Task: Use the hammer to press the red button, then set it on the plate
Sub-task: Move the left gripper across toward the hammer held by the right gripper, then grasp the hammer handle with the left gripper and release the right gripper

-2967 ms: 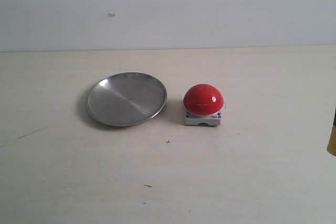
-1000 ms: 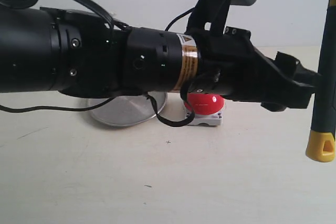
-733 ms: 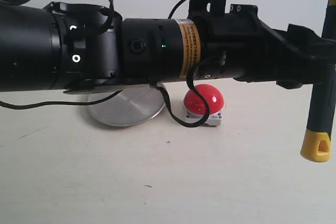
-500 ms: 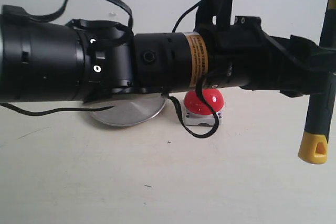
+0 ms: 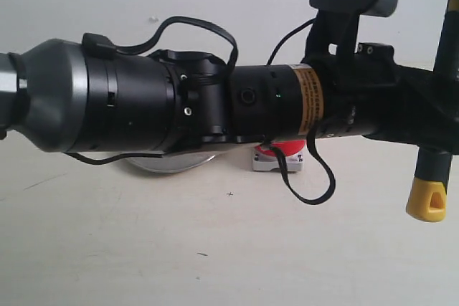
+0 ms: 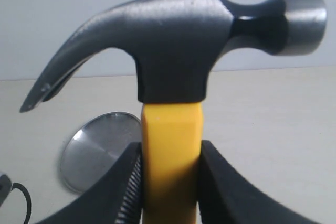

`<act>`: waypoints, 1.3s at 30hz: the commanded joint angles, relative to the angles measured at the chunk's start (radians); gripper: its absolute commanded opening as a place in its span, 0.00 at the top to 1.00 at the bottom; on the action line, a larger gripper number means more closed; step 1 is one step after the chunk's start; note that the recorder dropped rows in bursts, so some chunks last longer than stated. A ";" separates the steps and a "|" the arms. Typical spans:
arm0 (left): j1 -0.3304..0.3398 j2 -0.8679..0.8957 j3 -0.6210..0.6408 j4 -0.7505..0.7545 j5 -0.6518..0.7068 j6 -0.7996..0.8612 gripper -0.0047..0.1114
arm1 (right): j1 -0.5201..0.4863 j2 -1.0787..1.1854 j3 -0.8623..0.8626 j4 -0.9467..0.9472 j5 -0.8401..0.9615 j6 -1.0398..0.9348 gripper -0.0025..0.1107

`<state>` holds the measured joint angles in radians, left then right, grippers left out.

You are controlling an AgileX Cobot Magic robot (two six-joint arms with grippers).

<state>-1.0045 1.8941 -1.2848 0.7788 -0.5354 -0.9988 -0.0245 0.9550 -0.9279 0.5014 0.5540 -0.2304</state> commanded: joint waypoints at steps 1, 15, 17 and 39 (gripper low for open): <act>-0.030 0.001 -0.024 0.009 0.102 0.042 0.40 | 0.002 -0.011 -0.006 0.023 -0.066 0.000 0.98; -0.043 0.003 -0.028 0.017 0.143 0.050 0.86 | 0.002 -0.011 -0.006 0.023 -0.066 0.000 0.98; -0.043 0.003 -0.028 0.017 0.143 0.050 0.96 | 0.002 -0.011 -0.006 0.023 -0.064 0.000 0.98; -0.006 -0.023 -0.029 -0.088 0.139 0.022 0.96 | 0.002 -0.024 -0.006 0.023 0.093 0.018 0.53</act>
<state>-1.0334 1.9023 -1.3040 0.7097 -0.3618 -0.9644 -0.0245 0.9506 -0.9279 0.5087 0.6101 -0.2140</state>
